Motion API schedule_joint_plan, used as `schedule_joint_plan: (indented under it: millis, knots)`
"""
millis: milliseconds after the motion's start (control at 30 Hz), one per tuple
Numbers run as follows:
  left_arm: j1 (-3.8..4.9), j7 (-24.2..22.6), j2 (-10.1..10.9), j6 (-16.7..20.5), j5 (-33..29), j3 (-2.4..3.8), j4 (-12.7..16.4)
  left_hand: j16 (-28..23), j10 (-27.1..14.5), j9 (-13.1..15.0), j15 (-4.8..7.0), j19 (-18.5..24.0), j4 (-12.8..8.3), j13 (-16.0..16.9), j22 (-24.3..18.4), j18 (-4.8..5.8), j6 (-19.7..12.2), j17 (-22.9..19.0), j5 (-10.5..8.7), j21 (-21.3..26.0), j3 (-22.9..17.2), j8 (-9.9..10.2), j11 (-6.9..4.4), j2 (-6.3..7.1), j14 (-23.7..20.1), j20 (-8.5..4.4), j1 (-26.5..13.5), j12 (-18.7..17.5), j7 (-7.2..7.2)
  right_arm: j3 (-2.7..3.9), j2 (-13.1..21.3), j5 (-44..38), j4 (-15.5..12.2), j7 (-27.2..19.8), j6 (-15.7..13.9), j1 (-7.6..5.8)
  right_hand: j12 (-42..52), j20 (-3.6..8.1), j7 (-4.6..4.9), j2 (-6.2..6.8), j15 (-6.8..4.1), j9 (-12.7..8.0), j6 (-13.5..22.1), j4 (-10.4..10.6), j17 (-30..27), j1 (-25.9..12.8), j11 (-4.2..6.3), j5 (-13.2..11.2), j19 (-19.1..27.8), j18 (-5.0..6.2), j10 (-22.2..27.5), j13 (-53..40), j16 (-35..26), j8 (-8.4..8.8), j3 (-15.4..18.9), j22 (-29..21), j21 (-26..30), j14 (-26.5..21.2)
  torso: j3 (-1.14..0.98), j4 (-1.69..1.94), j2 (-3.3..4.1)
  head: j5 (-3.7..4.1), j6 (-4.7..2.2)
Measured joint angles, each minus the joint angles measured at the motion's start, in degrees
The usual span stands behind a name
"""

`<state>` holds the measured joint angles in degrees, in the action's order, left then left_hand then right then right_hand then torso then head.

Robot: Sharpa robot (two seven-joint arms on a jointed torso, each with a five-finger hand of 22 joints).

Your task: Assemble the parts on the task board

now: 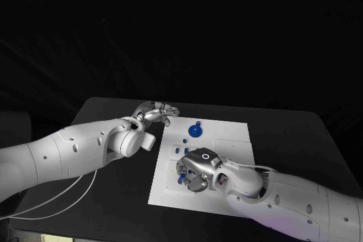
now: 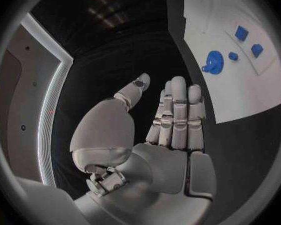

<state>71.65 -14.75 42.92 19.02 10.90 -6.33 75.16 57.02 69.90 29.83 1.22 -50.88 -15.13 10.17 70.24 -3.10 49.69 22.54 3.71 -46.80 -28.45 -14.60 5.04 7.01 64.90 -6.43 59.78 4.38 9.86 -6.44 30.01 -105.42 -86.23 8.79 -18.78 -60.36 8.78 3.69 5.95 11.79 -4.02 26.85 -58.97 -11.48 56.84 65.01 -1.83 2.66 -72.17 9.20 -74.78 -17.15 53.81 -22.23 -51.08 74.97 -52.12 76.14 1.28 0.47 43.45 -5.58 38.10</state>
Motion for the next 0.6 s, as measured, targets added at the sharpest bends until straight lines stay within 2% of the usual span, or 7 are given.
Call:
schedule_joint_plan:
  millis: [200, 600]
  knots:
    - [0.00, -0.01, 0.00, -0.01, -0.02, 0.00, 0.00, 0.00, 0.07, 0.00, 0.00, 0.00, 0.00, 0.00, 0.00, 0.00, 0.00, 0.00, 0.00, 0.00, 0.00, 0.00, -0.07, 0.00, 0.00, 0.01, 0.00, 0.00, 0.00, -0.13, -0.40, -1.05, 0.53, 0.08, 0.07, 0.22, -0.03, -0.01, 0.00, 0.00, 0.00, 0.03, 0.02, 0.00, 0.00, 0.00, 0.00, 0.00, -0.02, 0.00, 0.00, 0.01, 0.22, 0.01, 0.00, 0.00, 0.00, 0.00, -0.07, -0.06, 0.00, -0.11, 0.15]
    - [0.00, 0.00, 0.04, -0.03, -0.05, 0.00, -0.01, 0.00, 0.10, -0.05, 0.00, -0.13, 0.00, 0.01, 0.05, 0.00, 0.00, 0.04, 0.00, 0.00, 0.00, 0.00, -0.11, 0.00, 0.00, -0.12, 0.00, 0.00, 0.00, -0.64, -0.35, -2.26, 0.64, 0.21, 1.21, 0.15, 0.14, -0.08, -0.07, -0.02, -0.01, 0.23, 0.13, -0.07, 0.05, 0.03, 0.00, -0.01, -0.11, 0.00, 0.00, -0.03, 0.28, 0.02, 0.08, 0.00, -0.24, 0.01, -0.06, -0.09, 0.00, -0.15, 0.39]
